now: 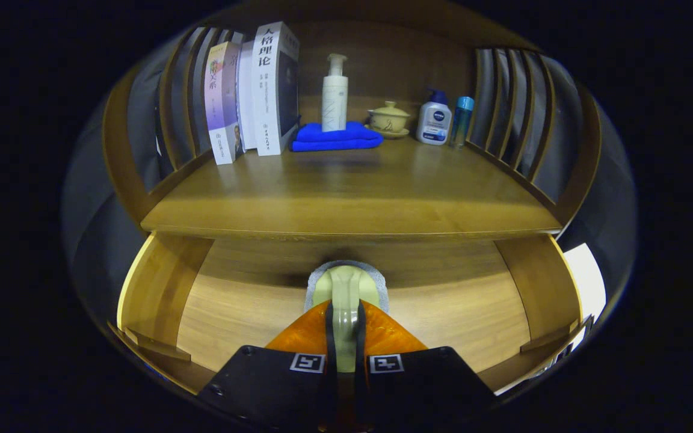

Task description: Pull open the drawer, take out the items inside it, and place them on the countertop above the cabinet.

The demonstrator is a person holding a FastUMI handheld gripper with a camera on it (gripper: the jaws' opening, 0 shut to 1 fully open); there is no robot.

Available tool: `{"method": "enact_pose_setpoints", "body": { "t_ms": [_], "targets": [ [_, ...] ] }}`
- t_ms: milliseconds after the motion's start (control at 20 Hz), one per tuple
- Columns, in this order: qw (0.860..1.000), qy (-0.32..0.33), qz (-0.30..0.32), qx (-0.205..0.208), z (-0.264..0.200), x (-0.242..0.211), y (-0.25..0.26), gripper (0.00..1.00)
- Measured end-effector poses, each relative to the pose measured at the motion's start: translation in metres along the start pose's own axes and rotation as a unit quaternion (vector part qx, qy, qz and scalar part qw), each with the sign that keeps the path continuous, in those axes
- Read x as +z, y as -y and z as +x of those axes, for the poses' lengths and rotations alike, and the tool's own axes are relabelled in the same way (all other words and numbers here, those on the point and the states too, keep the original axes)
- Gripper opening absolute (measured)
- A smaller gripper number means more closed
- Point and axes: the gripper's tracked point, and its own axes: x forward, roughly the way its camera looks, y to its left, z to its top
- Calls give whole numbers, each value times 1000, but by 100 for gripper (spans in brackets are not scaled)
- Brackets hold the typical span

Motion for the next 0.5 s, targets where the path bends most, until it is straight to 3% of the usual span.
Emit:
{"method": "enact_pose_setpoints", "body": {
  "t_ms": [500],
  "targets": [
    [995, 99, 4, -12, -60, 25, 9, 13]
  ]
}}
